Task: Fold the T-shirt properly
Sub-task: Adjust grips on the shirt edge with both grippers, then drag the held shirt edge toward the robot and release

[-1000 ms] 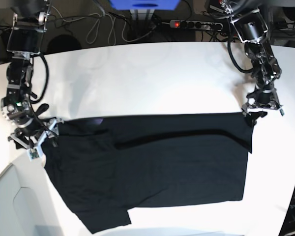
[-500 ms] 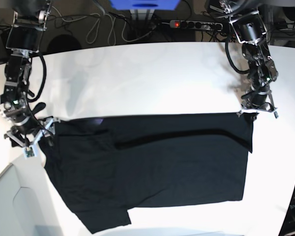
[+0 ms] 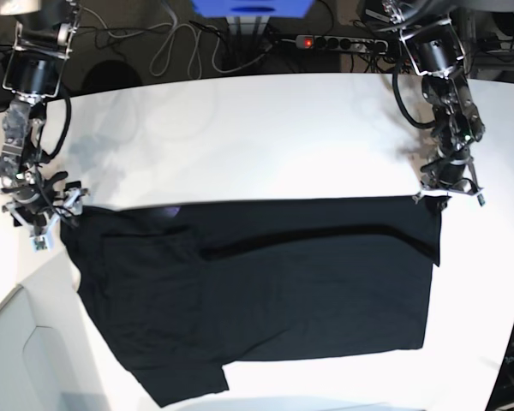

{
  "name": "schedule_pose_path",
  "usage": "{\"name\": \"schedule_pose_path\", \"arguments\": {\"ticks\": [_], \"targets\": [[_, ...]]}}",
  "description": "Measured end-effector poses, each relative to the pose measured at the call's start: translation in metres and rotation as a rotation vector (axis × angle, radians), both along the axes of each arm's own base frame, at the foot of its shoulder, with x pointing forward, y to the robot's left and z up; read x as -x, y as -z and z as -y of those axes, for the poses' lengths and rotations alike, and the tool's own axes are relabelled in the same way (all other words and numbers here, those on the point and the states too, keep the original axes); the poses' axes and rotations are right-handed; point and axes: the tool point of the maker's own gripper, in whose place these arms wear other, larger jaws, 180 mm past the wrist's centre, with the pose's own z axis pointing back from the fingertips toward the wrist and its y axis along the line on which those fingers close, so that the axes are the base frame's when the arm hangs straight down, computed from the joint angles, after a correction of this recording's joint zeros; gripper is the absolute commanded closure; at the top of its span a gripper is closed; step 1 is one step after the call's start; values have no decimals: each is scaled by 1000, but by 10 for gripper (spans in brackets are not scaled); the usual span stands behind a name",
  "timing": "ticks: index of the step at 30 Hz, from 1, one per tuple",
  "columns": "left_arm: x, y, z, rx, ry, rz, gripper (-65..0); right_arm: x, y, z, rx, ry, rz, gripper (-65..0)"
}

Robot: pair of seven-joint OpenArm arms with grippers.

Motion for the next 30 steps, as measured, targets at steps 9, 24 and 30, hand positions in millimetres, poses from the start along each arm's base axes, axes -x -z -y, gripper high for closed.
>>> {"name": "schedule_pose_path", "arguments": {"ticks": [9, 24, 30], "targets": [[6, 2, -1, -5, 0, 2, 0, 2, 16, -8, -62, -35, 3, -152], [28, -31, 5, -121, 75, 2, 0, 7, -35, -7, 107, -165, 4, -2], [3, -80, -1, -159, 132, 31, 0, -19, -82, 3, 195, -171, 61, -2]]}}
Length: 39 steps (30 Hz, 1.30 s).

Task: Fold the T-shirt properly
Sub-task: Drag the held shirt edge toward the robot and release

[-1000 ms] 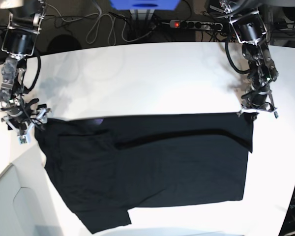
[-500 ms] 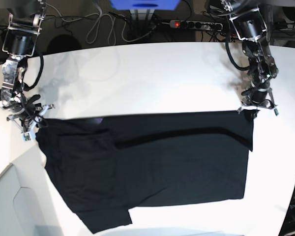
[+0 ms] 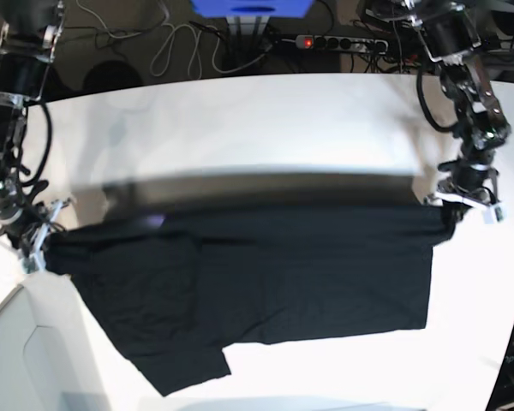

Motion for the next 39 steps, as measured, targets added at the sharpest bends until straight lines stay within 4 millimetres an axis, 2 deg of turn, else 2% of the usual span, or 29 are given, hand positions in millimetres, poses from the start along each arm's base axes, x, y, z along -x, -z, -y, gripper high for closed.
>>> {"name": "schedule_pose_path", "arguments": {"ticks": [4, 9, 12, 17, 23, 26, 30, 34, 36, 39], "targets": [[-1, -8, -9, 2, -22, -5, 0, -13, -14, -3, -16, 0, 35, -2], [9, 6, -8, 15, -27, -50, 0, 6, 7, -1, -8, 6, -31, -2], [25, 22, -4, 37, -36, -83, 0, 21, 22, 0, -1, 9, -76, -2], [47, 39, -4, 42, -42, -139, 0, 33, 31, 3, -15, 21, -93, -2], [77, 59, 1, 79, -63, -196, 0, 75, 44, 21, -14, 91, -135, -2], [94, 62, 3, 77, -86, -216, 0, 105, 47, 16, -6, 95, -147, -2], [123, 52, 2, 29, -99, -221, 0, 142, 59, 5, -3, 95, -209, -2], [155, 54, 7, 18, -106, -276, 0, 156, 50, -3, 21, 66, -200, -2], [159, 47, 5, 1, -115, -259, 0, 166, 50, -7, 28, 51, -208, -2], [169, 48, 4, 1, -123, -275, 0, 178, 50, -10, 42, 43, -236, -2]]}}
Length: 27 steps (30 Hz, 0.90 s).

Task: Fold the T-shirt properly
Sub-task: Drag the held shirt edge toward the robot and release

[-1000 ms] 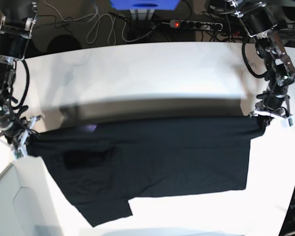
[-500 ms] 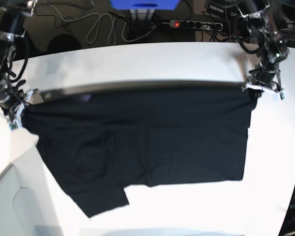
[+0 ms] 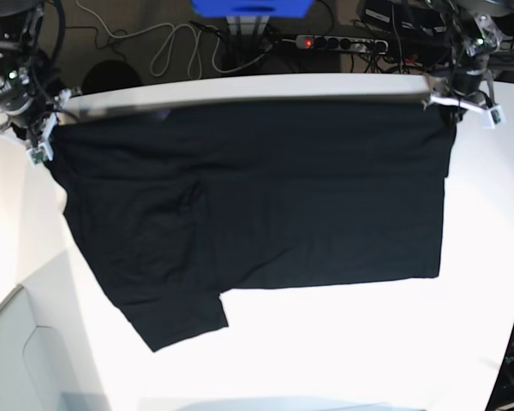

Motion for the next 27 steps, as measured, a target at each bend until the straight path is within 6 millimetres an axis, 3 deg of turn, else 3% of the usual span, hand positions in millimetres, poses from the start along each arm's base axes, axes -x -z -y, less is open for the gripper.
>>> {"name": "schedule_pose_path", "arguments": {"ticks": [9, 14, 23, 25, 27], "targets": [[20, 8, -1, 2, -2, -57, 0, 17, 5, -1, 2, -8, -38, -2], [22, 8, -2, -1, -3, -61, -115, 27, 4, 10, 7, 45, -34, -2], [39, 13, -2, -3, -4, -104, -119, 29, 6, 7, 1, 44, -43, -2], [42, 14, -2, -3, -4, -111, -119, 29, 7, 7, 1, 44, -47, -21], [43, 14, -1, -1, -6, -112, -119, 30, 7, 6, 0, 42, -48, -79]]}}
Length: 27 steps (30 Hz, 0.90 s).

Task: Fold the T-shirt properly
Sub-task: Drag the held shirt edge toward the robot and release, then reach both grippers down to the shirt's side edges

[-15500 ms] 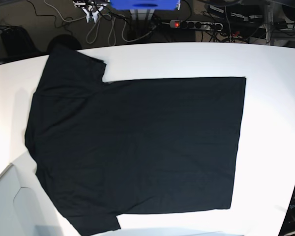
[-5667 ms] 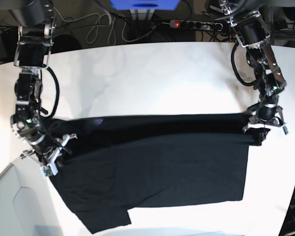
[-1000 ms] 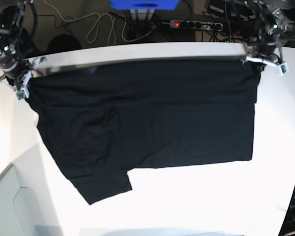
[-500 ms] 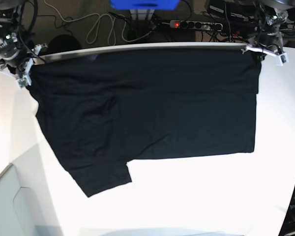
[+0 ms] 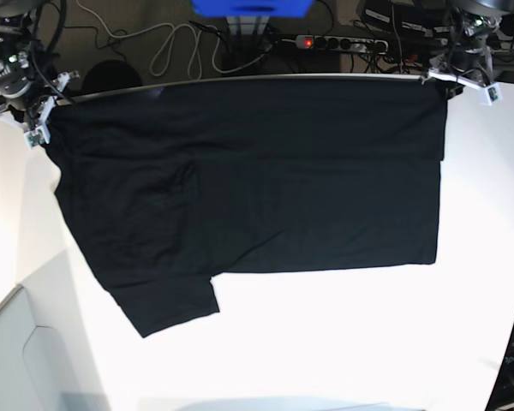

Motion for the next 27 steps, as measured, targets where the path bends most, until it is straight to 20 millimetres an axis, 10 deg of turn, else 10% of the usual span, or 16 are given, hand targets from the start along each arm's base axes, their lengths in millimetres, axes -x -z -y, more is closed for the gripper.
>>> {"name": "schedule_pose_path", "arguments": {"ticks": [9, 16, 22, 27], "targets": [[8, 3, 2, 9, -14, -9, -120, 0, 0, 0, 1, 1, -3, -408], [16, -17, -28, 1, -130, 61, -138, -5, -3, 2, 3, 3, 14, -426], [7, -31, -42, -25, -124, 96, -394, -21, -15, 4, 43, -6, 57, -425], [-20, -51, -42, -51, -98, 171, -382, -46, -38, 6, 98, -21, 136, -428]]}}
